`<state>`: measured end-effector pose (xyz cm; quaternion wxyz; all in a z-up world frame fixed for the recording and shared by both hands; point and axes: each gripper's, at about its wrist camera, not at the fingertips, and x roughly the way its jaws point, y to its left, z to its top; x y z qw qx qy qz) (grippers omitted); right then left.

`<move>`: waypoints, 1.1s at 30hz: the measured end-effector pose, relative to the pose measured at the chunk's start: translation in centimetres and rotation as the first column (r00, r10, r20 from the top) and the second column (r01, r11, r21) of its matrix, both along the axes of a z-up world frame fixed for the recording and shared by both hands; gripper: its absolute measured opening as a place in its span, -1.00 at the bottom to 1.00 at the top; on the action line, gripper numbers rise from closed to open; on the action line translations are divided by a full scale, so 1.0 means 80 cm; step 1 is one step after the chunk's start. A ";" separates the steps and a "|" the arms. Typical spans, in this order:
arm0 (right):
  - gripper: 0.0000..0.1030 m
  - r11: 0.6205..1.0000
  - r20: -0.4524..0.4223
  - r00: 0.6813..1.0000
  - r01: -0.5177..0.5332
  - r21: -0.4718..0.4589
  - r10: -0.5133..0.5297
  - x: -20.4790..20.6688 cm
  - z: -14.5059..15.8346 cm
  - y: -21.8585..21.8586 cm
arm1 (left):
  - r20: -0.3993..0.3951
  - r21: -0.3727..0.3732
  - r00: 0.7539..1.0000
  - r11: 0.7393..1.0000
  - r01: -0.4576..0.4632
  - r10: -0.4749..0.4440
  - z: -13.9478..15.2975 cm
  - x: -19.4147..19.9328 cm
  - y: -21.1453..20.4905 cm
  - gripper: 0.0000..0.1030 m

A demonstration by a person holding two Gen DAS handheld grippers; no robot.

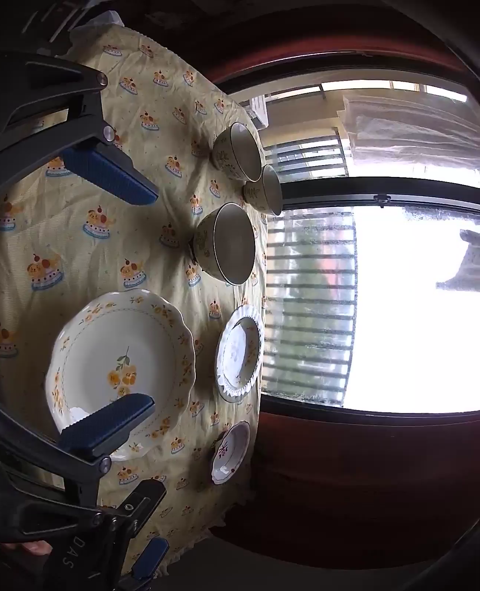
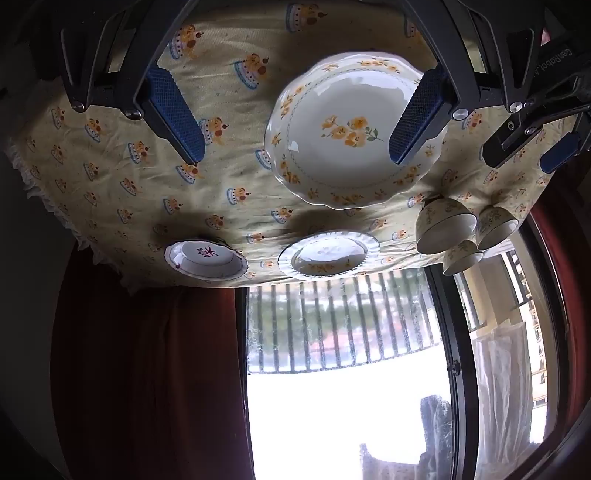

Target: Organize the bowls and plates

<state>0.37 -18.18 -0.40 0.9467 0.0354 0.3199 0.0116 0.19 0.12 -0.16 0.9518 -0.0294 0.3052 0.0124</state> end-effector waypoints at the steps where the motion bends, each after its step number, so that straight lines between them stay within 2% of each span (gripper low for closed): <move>1: 0.96 1.000 -0.006 1.000 0.001 -0.001 -0.001 0.001 -0.002 0.001 | -0.007 0.000 1.000 1.000 0.006 -0.006 -0.002 0.003 0.002 1.00; 4: 0.96 1.000 -0.029 0.999 0.017 -0.019 -0.017 0.012 -0.009 0.003 | 0.022 0.022 1.000 1.000 0.019 -0.019 0.002 0.007 -0.002 1.00; 5: 0.96 0.999 0.018 1.000 0.020 -0.038 -0.020 -0.001 -0.002 0.005 | 0.045 0.022 0.999 1.000 0.017 -0.018 0.003 0.001 -0.004 1.00; 6: 0.96 0.997 0.033 0.999 0.028 -0.065 -0.026 -0.005 0.002 0.010 | 0.034 0.028 0.999 1.000 0.014 -0.015 0.004 0.006 -0.007 1.00; 12: 0.96 0.998 0.013 1.000 0.028 -0.062 -0.027 0.000 -0.001 0.010 | 0.068 0.007 0.998 1.000 0.008 -0.009 0.010 0.004 0.001 1.00; 18: 0.96 0.997 -0.005 0.999 0.046 -0.059 -0.047 0.004 -0.007 0.012 | 0.051 0.008 0.999 1.000 0.011 -0.012 0.005 0.013 0.006 1.00; 33: 0.96 0.995 0.031 0.999 0.045 -0.090 -0.043 0.012 0.001 0.023 | 0.033 0.021 0.999 1.000 0.013 -0.013 0.000 0.031 0.012 1.00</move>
